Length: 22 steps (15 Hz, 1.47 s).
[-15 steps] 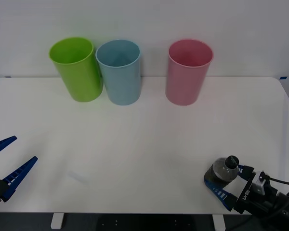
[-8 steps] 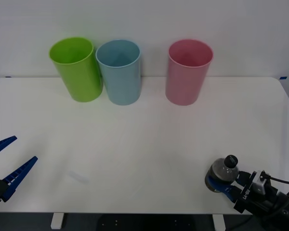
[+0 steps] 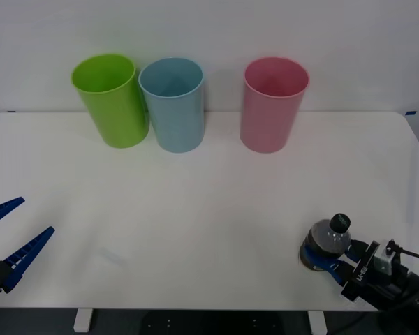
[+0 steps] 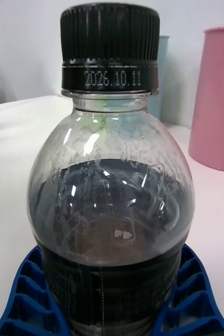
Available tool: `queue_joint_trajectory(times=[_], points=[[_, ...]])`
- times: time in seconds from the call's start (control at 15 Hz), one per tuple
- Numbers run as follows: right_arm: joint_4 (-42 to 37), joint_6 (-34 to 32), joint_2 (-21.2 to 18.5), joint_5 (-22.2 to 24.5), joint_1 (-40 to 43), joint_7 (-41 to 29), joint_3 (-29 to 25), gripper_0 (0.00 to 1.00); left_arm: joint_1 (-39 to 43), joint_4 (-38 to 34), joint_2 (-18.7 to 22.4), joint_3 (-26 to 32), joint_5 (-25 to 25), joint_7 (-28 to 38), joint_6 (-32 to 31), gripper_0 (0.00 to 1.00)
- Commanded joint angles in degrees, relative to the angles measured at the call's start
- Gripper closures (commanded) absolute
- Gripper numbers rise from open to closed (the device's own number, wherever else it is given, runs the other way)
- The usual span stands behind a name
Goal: Grasp the object on the table and drop it into the matching bin: aluminum can to the light blue bin, PET bottle to the pink bin.
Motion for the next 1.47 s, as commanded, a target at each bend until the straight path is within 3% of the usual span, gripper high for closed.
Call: queue_joint_trajectory(times=[0.07, 0.2, 0.93, 1.47], points=[[-1.57, 1.03, 0.0, -0.74, 0.07, -1.34, -1.08, 1.0, 0.0, 0.0, 0.0, 0.0, 0.0, 0.0, 0.0, 0.0], [-3.24, 2.44, 0.0, -1.44, 0.07, -2.57, -1.78, 1.0, 0.0, 0.0, 0.0, 0.0, 0.0, 0.0, 0.0, 0.0], [-19.32, 12.9, -0.44, -1.61, -0.9, -23.93, -4.94, 1.0, 0.0, 0.0, 0.0, 0.0, 0.0, 0.0, 0.0, 0.0], [-22.57, 14.92, -5.37, -1.79, -8.72, -41.42, -6.35, 1.0, 0.0, 0.0, 0.0, 0.0, 0.0, 0.0, 0.0, 0.0]])
